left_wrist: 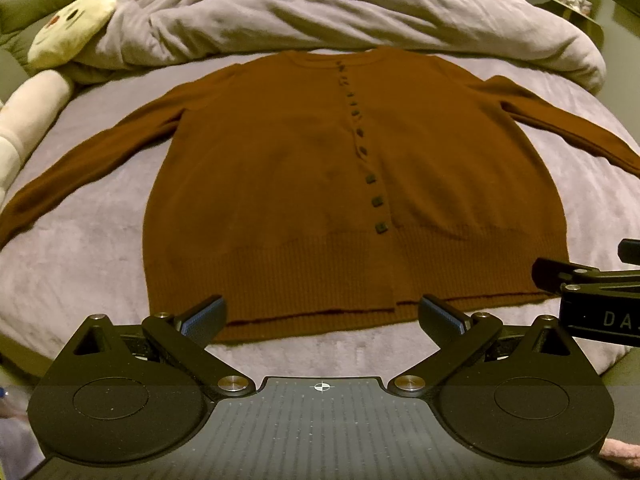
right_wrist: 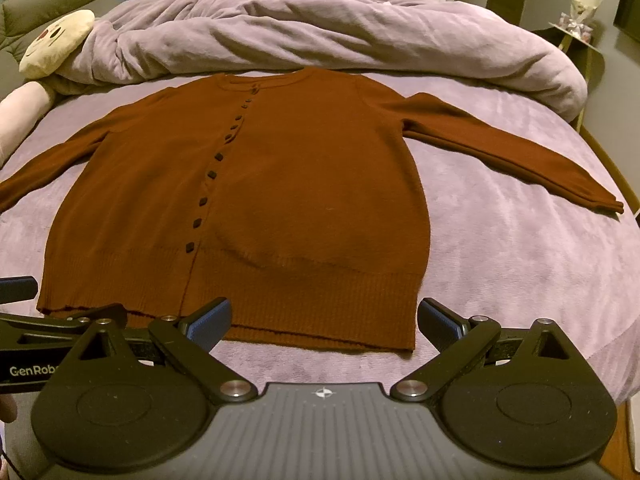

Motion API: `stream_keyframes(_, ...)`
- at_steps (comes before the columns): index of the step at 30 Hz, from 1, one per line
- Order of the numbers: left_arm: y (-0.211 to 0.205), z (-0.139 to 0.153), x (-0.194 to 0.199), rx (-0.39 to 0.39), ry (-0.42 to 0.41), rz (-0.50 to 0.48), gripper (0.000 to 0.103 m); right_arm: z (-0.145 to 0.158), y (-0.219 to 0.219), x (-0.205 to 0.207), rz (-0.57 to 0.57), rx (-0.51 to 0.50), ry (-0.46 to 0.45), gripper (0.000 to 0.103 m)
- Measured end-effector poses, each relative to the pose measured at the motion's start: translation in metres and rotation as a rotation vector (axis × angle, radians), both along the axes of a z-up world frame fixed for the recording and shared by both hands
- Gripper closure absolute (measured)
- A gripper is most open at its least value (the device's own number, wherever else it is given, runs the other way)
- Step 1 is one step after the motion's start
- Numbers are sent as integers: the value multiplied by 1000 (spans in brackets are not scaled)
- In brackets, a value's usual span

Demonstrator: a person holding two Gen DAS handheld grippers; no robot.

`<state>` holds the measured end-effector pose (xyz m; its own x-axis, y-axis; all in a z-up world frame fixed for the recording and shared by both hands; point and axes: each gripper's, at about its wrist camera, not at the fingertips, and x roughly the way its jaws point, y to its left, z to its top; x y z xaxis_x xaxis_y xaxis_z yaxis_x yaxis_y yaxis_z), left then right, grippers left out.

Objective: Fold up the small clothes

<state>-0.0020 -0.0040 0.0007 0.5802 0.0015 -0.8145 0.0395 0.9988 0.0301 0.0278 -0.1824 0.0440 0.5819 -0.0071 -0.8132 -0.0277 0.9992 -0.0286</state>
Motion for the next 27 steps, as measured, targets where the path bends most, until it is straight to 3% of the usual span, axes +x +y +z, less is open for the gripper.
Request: stream_keyframes(27, -1, -2, 0, -5, 14, 1, 0, -3, -3, 3, -8, 6, 9, 4)
